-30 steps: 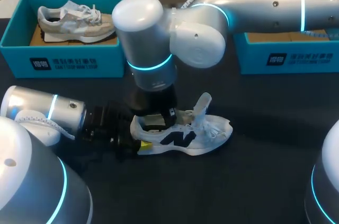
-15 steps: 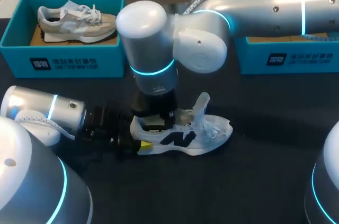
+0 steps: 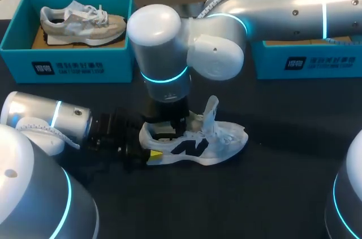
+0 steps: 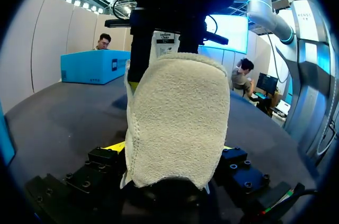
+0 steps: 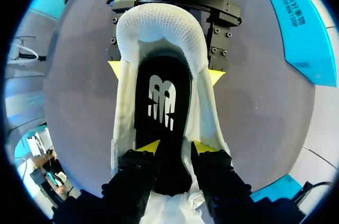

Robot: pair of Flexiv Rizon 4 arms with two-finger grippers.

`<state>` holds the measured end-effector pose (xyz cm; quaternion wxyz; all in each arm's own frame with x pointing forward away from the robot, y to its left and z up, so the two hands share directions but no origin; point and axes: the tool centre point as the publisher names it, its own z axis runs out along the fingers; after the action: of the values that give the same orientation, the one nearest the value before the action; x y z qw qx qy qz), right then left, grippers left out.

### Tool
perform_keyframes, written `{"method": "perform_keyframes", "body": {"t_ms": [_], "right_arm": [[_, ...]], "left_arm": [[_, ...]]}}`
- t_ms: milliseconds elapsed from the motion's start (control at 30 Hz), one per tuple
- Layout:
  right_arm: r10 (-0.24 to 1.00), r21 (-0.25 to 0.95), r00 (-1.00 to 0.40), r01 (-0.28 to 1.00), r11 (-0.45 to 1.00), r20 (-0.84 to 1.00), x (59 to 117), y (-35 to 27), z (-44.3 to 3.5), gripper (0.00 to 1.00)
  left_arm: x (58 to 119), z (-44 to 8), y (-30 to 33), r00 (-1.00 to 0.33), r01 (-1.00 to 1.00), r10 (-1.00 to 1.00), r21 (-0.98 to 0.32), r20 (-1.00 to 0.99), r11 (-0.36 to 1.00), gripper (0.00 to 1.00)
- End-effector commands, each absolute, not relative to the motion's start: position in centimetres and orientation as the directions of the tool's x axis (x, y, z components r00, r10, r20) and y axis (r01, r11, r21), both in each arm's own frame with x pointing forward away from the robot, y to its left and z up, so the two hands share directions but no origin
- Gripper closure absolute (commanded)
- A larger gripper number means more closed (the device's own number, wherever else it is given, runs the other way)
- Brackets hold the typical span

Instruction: Take the shoe out of the shoebox, open the shoe tongue, remove and reinsert the insole, then place the shoe into the shoebox

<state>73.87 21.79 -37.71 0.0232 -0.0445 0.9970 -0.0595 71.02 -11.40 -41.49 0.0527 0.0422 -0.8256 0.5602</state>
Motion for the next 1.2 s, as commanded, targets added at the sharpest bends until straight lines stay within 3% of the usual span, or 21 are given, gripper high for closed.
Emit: {"method": "perform_keyframes", "body": {"t_ms": [33,500,600,767,1200], "right_arm": [[-0.092,-0.108,-0.995,-0.089,0.99,-0.031,74.1,22.1,-38.8,0.61],[-0.097,-0.068,-0.994,-0.101,0.993,0.055,72.6,23.2,-41.8,0.6],[-0.089,-0.059,-0.994,-0.093,0.994,0.068,72.1,23.5,-42.1,0.69],[-0.049,-0.05,-0.994,-0.054,0.997,0.093,71.0,23.6,-42.5,1.0],[0.036,-0.113,-0.993,0.023,0.993,0.114,68.6,20.5,-40.0,1.0]], "left_arm": [[70.9,-41.7,-11.4,-0.991,-0.128,-0.011,-0.92,0.134,0.371,1.0],[70.9,-41.7,-11.4,-0.991,-0.128,-0.011,-0.92,0.134,0.371,1.0],[70.9,-41.7,-11.4,-0.991,-0.128,-0.011,-0.92,0.134,0.371,1.0],[70.9,-41.7,-11.4,-0.991,-0.128,-0.011,-0.92,0.134,0.371,1.0],[70.9,-41.7,-11.4,-0.991,-0.128,-0.011,-0.92,0.134,0.371,1.0]]}}
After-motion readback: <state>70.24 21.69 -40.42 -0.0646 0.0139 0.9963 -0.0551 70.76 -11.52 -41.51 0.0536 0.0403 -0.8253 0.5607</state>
